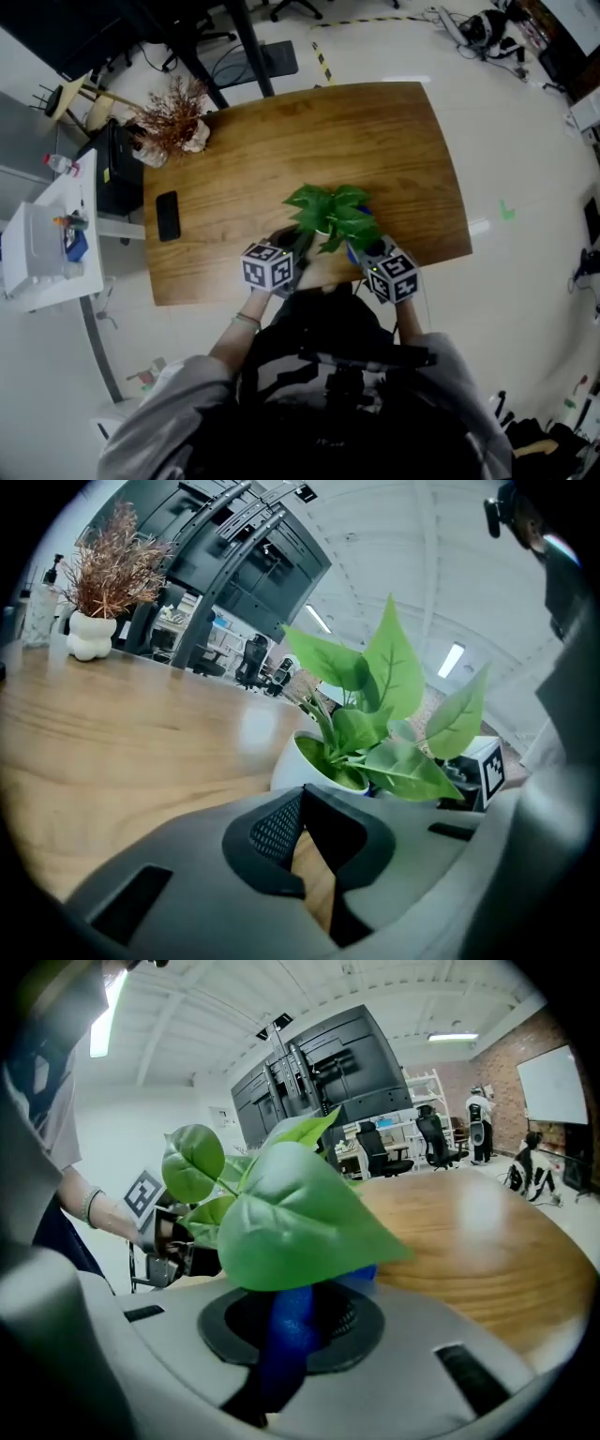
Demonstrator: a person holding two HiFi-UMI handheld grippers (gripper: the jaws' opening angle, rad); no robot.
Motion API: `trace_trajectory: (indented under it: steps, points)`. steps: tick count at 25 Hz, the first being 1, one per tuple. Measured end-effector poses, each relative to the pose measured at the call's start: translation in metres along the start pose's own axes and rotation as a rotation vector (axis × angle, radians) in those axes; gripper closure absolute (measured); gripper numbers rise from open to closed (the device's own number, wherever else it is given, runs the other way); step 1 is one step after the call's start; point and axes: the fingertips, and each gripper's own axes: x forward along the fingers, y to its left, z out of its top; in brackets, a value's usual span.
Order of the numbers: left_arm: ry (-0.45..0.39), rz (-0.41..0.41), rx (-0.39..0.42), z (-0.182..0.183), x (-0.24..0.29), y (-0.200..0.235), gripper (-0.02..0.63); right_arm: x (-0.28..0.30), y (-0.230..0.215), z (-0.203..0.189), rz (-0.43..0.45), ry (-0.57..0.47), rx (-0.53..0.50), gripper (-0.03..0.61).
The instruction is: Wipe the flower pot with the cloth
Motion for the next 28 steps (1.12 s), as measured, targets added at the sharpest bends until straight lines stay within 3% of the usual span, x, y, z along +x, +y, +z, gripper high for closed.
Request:
trace_trajectory:
  steps: [8, 13, 22, 28]
  points:
    - [-0.017, 0.073, 0.026, 0.03, 0.013, 0.044, 0.607, 0.034, 0.031, -0.025, 0.09, 0.08, -0.042, 0.518]
    - [-0.038, 0.1, 0.001, 0.035, 0.02, 0.052, 0.607, 0.031, 0.027, -0.035, 0.106, 0.069, 0.039, 0.518]
    - [-0.045, 0.063, -0.041, 0.006, -0.007, 0.025, 0.607, -0.013, -0.026, -0.002, -0.015, -0.006, 0.027, 0.518]
    - [-0.03, 0.026, -0.071, -0.011, 0.002, 0.004, 0.607, 0.008, -0.039, 0.035, 0.021, -0.037, -0.07, 0.518]
